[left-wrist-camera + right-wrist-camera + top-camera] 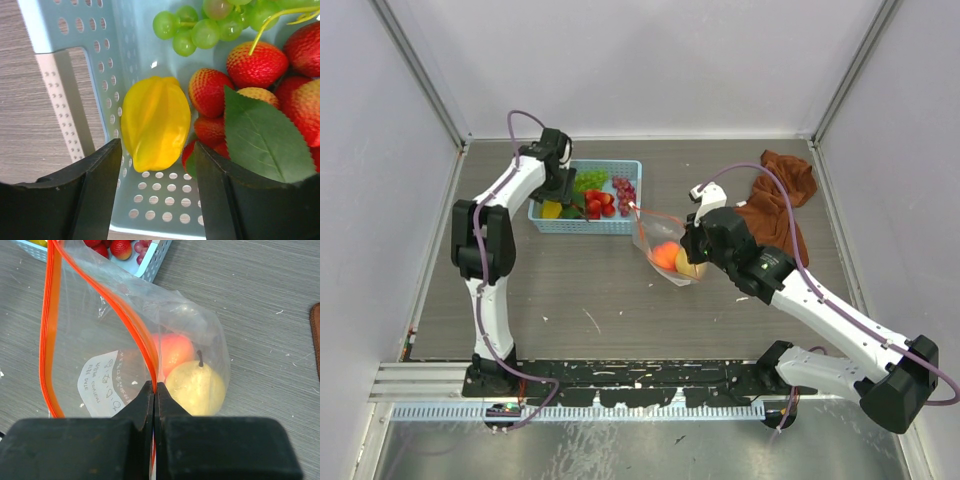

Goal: Place the food in the zip-top bag and seal the zipper
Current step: Pick up the fake fruit from the bin.

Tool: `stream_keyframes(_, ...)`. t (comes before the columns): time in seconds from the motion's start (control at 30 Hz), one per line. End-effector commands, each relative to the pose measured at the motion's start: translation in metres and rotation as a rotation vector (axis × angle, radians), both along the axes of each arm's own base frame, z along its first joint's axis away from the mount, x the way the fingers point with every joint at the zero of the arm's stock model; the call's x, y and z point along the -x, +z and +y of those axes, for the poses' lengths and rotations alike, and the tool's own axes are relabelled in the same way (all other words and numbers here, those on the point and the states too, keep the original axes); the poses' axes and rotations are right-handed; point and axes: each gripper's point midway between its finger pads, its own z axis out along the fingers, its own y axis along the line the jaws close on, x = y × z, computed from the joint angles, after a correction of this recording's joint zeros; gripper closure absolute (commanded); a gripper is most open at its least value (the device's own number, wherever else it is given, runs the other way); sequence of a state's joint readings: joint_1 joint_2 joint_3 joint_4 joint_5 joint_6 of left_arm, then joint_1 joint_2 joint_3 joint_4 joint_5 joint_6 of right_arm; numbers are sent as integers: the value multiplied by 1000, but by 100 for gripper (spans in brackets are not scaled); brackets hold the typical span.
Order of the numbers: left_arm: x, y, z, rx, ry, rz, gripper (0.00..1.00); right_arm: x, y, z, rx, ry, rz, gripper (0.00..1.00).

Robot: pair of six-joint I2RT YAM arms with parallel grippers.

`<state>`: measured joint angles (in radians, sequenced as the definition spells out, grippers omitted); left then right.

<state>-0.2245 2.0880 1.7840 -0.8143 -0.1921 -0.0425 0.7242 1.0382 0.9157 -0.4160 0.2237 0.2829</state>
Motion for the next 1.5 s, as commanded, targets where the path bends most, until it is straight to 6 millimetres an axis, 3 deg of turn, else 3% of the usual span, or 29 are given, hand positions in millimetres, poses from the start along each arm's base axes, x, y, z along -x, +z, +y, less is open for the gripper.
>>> stream_keyframes(0.0,-5,1,6,-17,5,9,38,-3,15,11,-58,35,-44,100)
stream_keyframes(0.23,-3,-17,3,-12,-4,56,30,-3,14,14,-65,42,-37,100)
stream_keyframes(0.47,-1,-36,2,-8,-4,103,30,-3,13,14,-69,43,-35,100)
stream_keyframes(0.7,5,-50,-3,14,-6,156,33,-4,12,15,-71,44,-31,100)
stream_keyframes(0.8,5,-50,-4,15,-7,162,40,-3,13,16,-74,45,-32,100)
stream_keyframes(1.0,1,-24,-6,37,6,113,59,-3,15,16,-82,46,-34,100)
stream_keyframes(1.47,5,71,-8,127,62,-140,64,-3,20,15,-86,35,-31,100)
